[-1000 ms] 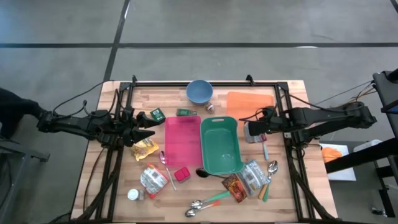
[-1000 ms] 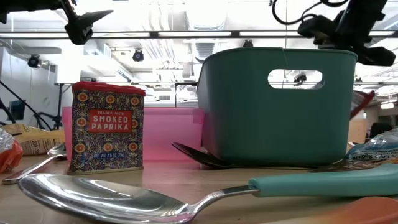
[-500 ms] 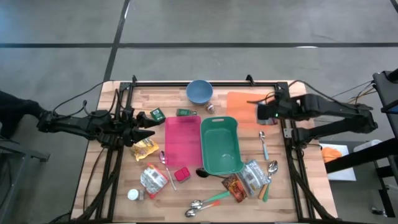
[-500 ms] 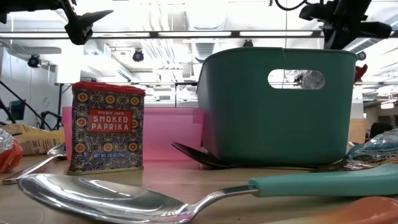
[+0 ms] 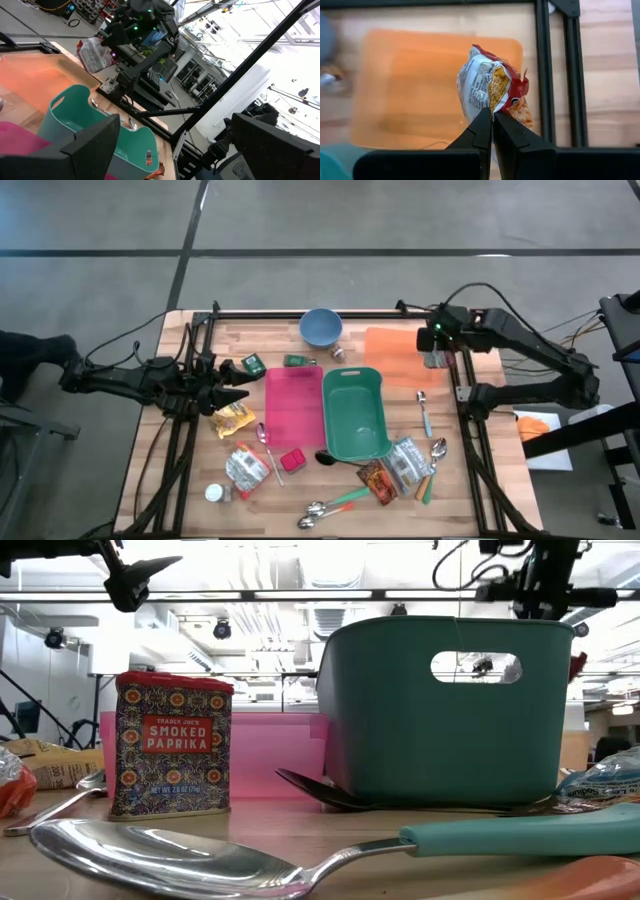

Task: Pick & Place Food Item
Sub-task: Put the red noodle pack into the orange bin

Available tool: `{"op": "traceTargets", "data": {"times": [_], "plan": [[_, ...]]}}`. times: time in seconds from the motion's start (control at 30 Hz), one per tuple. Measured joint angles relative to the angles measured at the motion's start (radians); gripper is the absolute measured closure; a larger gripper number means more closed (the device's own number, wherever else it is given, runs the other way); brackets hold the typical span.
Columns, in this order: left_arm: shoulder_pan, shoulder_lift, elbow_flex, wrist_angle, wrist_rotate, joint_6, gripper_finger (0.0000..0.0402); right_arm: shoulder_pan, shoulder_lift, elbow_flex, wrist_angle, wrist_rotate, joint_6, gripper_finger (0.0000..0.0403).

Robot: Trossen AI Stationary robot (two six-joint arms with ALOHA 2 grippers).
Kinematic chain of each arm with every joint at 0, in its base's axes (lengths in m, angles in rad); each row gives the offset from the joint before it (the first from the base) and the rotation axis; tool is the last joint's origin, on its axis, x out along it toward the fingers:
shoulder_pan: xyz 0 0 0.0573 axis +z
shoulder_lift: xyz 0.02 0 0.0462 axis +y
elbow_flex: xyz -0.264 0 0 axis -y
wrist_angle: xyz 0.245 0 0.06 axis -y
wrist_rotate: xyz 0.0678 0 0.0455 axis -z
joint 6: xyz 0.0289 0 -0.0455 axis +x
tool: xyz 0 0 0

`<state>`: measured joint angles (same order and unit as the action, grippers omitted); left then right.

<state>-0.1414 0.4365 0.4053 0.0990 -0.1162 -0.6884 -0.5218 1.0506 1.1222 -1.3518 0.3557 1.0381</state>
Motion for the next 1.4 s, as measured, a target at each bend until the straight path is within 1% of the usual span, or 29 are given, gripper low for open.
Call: {"op": "traceTargets", "data": {"times": [0.1, 0.2, 0.53, 0.83, 1.0, 1.3, 1.4], "plan": [[0.0, 0.0, 0.0, 0.0, 0.0, 0.0, 0.0016, -0.043, 0.036, -0.015, 0.005, -0.044, -0.038, 0.0395], [0.0, 0.0, 0.0, 0.0, 0.0, 0.0, 0.0016, -0.056, 0.07, -0.02, 0.019, -0.065, -0.059, 0.0395], [0.0, 0.0, 0.0, 0.0, -0.005, 0.0, 0.0016, -0.062, 0.187, -0.027, 0.038, -0.076, -0.111, 0.0395], [0.0, 0.0, 0.0, 0.0, -0.008, 0.0, 0.0016, -0.071, 0.295, -0.029, 0.049, -0.067, -0.174, 0.0395], [0.0, 0.0, 0.0, 0.0, -0.008, 0.0, 0.0016, -0.082, 0.344, -0.031, 0.05, -0.037, -0.19, 0.0395], [0.0, 0.0, 0.0, 0.0, -0.008, -0.001, 0.0016, -0.088, 0.401, -0.033, 0.062, 0.013, -0.242, 0.0395], [0.0, 0.0, 0.0, -0.002, -0.008, -0.001, 0.0016, -0.088, 0.416, -0.037, 0.076, 0.015, -0.258, 0.0395]]}}
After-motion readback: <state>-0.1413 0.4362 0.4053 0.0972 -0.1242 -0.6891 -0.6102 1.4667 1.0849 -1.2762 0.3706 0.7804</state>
